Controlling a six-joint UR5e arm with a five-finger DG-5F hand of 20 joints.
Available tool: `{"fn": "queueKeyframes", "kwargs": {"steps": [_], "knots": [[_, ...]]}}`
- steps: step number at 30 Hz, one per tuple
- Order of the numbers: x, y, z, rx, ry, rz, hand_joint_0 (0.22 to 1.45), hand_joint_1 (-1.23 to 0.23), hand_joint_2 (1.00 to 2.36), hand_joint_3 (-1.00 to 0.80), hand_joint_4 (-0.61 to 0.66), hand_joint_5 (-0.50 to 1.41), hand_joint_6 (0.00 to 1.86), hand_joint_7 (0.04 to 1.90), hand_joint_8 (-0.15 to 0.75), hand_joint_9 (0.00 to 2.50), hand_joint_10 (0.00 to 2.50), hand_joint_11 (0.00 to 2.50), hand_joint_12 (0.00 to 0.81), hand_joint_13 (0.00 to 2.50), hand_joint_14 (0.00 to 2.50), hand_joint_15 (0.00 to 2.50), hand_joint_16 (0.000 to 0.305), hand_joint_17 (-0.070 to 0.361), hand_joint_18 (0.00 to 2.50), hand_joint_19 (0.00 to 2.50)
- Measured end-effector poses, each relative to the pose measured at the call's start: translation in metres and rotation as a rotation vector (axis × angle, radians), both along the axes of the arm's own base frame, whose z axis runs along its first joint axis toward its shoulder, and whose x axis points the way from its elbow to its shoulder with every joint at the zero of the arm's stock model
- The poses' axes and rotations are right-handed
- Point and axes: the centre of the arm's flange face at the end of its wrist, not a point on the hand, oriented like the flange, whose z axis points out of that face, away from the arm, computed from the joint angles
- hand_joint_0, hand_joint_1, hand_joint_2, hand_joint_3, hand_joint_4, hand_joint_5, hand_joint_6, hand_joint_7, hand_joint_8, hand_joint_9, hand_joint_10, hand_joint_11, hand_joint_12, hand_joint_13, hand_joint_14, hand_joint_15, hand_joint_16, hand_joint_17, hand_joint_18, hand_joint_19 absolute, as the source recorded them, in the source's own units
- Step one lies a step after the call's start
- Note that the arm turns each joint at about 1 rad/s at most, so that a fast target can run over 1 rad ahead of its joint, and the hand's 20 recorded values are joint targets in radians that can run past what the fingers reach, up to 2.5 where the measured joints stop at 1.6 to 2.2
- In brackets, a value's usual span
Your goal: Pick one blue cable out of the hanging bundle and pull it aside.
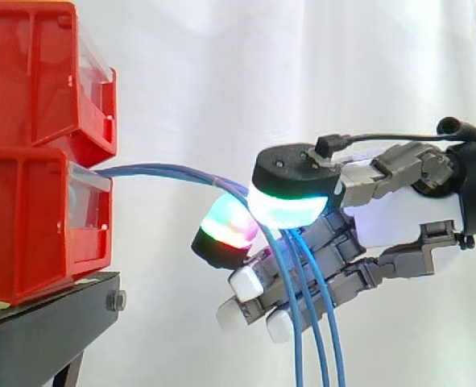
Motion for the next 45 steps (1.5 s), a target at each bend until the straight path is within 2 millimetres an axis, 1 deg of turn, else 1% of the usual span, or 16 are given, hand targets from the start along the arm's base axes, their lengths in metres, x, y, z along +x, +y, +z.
{"fn": "queueKeyframes", "kwargs": {"steps": [5, 6, 9, 13, 17, 19, 21, 23, 26, 28, 30, 34, 36, 38, 40, 45], "knots": [[0.0001, 0.0000, 0.0002, 0.002, -0.001, 0.000, 0.45, -0.70, 1.00, -0.50, 0.12, -0.17, 0.91, 0.85, 0.327, 0.87, 0.02, 0.47, 0.410, 0.61, 0.01, 0.26, 0.058, 0.130, 0.70, 0.44], [0.0001, 0.0000, 0.0002, 0.002, -0.001, 0.000, 0.48, -0.64, 1.00, -0.50, 0.11, -0.17, 0.90, 0.88, 0.326, 0.88, 0.01, 0.48, 0.400, 0.60, 0.01, 0.26, 0.055, 0.125, 0.68, 0.45], [0.0001, 0.0000, 0.0002, 0.002, -0.001, 0.000, 0.54, -0.63, 1.00, -0.50, 0.10, -0.16, 0.90, 0.97, 0.312, 0.89, 0.02, 0.47, 0.381, 0.59, 0.01, 0.27, 0.051, 0.115, 0.64, 0.48], [0.0002, 0.0000, 0.0002, 0.002, -0.002, 0.000, 0.58, -0.70, 1.01, -0.31, 0.08, -0.16, 0.91, 0.99, 0.313, 0.91, 0.02, 0.48, 0.373, 0.61, 0.01, 0.27, 0.049, 0.110, 0.64, 0.47], [0.0002, 0.0000, 0.0002, 0.002, -0.002, 0.000, 0.63, -0.81, 1.02, -0.26, 0.04, -0.16, 0.92, 1.00, 0.306, 0.90, 0.02, 0.48, 0.371, 0.62, 0.01, 0.27, 0.048, 0.109, 0.68, 0.45], [0.0001, -0.0001, 0.0002, 0.002, -0.001, -0.001, 0.66, -0.84, 1.02, -0.28, -0.01, -0.16, 0.92, 0.99, 0.304, 0.90, 0.02, 0.49, 0.368, 0.63, 0.01, 0.26, 0.048, 0.109, 0.70, 0.44], [0.0000, -0.0006, 0.0002, 0.002, -0.001, -0.001, 0.75, -0.91, 1.01, -0.43, -0.09, -0.17, 0.93, 0.98, 0.286, 0.89, 0.02, 0.48, 0.358, 0.64, 0.01, 0.25, 0.048, 0.107, 0.71, 0.43], [0.0000, -0.0009, 0.0001, 0.002, -0.001, -0.002, 0.77, -0.92, 1.00, -0.50, -0.11, -0.17, 0.93, 0.95, 0.273, 0.88, 0.02, 0.48, 0.355, 0.63, 0.01, 0.25, 0.047, 0.106, 0.71, 0.41], [0.0000, -0.0011, 0.0002, 0.002, -0.001, -0.002, 0.76, -0.93, 1.00, -0.50, -0.05, -0.18, 0.93, 0.93, 0.264, 0.87, 0.02, 0.49, 0.349, 0.63, 0.01, 0.25, 0.046, 0.104, 0.71, 0.41], [0.0000, -0.0011, 0.0003, 0.002, -0.001, -0.002, 0.66, -0.95, 1.00, -0.50, 0.02, -0.18, 0.93, 0.90, 0.262, 0.87, 0.02, 0.48, 0.347, 0.63, 0.01, 0.26, 0.046, 0.104, 0.70, 0.41], [-0.0001, -0.0012, 0.0000, 0.002, 0.000, -0.002, 0.52, -0.89, 1.00, -0.50, 0.06, -0.17, 0.92, 0.88, 0.290, 0.88, 0.02, 0.49, 0.370, 0.62, 0.01, 0.27, 0.050, 0.113, 0.70, 0.44], [-0.0001, -0.0012, 0.0001, 0.002, 0.000, -0.002, 0.44, -0.66, 1.00, -0.50, 0.09, -0.16, 0.92, 0.88, 0.323, 0.90, 0.01, 0.48, 0.409, 0.63, 0.01, 0.29, 0.058, 0.130, 0.70, 0.47], [-0.0001, -0.0012, 0.0001, 0.002, 0.000, -0.002, 0.46, -0.55, 1.00, -0.50, 0.09, -0.16, 0.91, 0.89, 0.325, 0.91, 0.02, 0.48, 0.406, 0.63, 0.01, 0.30, 0.057, 0.129, 0.68, 0.49], [-0.0002, -0.0017, 0.0000, 0.002, 0.000, -0.002, 0.51, -0.52, 1.00, -0.50, 0.07, -0.16, 0.90, 0.91, 0.311, 0.91, 0.02, 0.49, 0.386, 0.61, 0.01, 0.30, 0.053, 0.119, 0.64, 0.51], [-0.0002, -0.0021, 0.0000, 0.002, 0.000, -0.003, 0.54, -0.56, 1.00, -0.45, 0.07, -0.16, 0.90, 0.92, 0.307, 0.90, 0.02, 0.48, 0.378, 0.61, 0.01, 0.30, 0.051, 0.116, 0.63, 0.51], [-0.0003, -0.0032, -0.0001, 0.002, 0.000, -0.004, 0.56, -0.71, 1.02, -0.19, 0.06, -0.16, 0.89, 0.97, 0.308, 0.91, 0.02, 0.49, 0.372, 0.63, 0.01, 0.30, 0.050, 0.113, 0.64, 0.51]]}}
